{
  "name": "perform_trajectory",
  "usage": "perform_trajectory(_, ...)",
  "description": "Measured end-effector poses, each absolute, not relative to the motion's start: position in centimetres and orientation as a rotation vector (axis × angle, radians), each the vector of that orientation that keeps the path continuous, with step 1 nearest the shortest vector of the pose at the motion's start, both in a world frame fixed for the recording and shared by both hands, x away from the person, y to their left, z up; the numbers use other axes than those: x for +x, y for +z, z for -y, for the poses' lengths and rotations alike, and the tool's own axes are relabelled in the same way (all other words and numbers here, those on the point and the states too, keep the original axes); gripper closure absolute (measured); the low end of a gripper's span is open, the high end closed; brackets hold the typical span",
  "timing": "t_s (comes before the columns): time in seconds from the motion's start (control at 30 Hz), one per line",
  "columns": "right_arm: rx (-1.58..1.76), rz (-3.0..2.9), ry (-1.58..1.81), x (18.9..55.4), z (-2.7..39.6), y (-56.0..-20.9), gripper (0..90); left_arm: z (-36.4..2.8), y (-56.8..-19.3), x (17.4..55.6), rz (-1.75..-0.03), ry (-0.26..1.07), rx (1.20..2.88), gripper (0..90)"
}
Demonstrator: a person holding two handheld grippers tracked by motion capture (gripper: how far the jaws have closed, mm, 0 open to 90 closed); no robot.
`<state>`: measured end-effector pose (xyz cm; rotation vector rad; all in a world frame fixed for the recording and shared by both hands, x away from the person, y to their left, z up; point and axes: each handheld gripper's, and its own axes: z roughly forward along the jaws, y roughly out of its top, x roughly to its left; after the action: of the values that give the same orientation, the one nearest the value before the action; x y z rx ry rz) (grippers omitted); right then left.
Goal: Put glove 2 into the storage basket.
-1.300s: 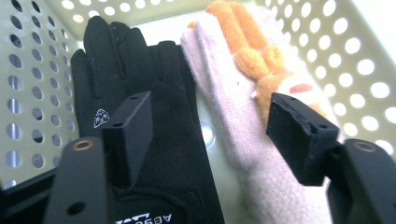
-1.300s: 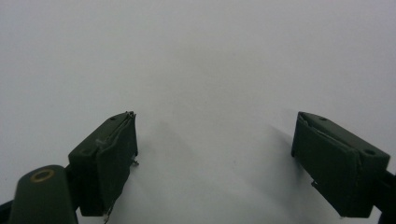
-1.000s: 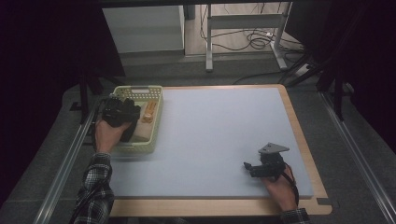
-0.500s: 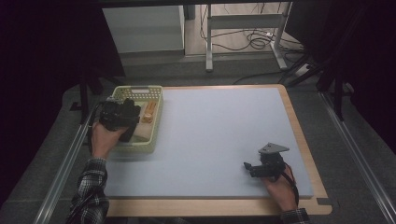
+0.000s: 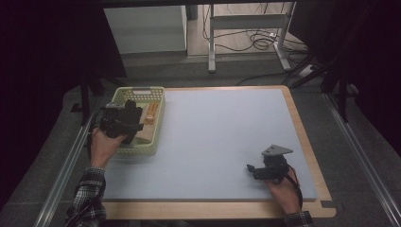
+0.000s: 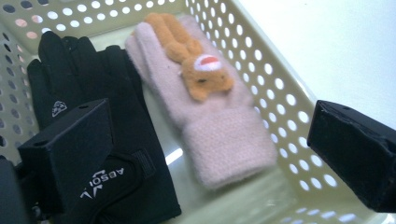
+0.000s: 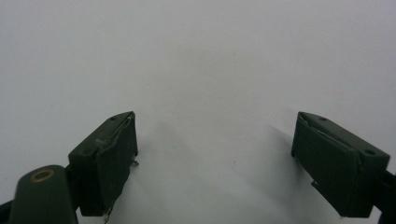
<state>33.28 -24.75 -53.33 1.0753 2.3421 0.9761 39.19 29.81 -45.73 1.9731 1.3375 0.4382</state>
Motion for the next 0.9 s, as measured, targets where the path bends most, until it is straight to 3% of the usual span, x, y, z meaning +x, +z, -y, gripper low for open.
perform_trajectory(0.9, 1.079, -2.341, 0.975, 33.2, 24.7, -53.3, 14.1, -27.3, -45.3, 35.9, -1.182, 0.440, 2.008, 1.1)
